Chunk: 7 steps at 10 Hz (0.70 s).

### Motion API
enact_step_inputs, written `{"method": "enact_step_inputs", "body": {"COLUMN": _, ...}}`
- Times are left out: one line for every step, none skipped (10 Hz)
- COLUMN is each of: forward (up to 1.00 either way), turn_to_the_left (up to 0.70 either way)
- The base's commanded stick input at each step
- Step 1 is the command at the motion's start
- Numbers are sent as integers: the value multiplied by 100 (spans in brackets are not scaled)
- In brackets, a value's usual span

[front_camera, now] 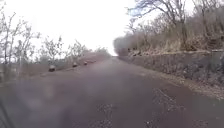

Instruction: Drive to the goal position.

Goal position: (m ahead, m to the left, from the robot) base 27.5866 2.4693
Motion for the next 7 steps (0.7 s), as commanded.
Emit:
{"method": "enact_step_inputs", "body": {"forward": 70, "turn_to_the_left": 2}}
{"method": "enact_step_inputs", "body": {"forward": 70, "turn_to_the_left": 3}}
{"method": "enact_step_inputs", "body": {"forward": 70, "turn_to_the_left": 2}}
{"method": "enact_step_inputs", "body": {"forward": 70, "turn_to_the_left": 3}}
{"method": "enact_step_inputs", "body": {"forward": 70, "turn_to_the_left": 4}}
{"method": "enact_step_inputs", "body": {"forward": 70, "turn_to_the_left": 4}}
{"method": "enact_step_inputs", "body": {"forward": 70, "turn_to_the_left": 5}}
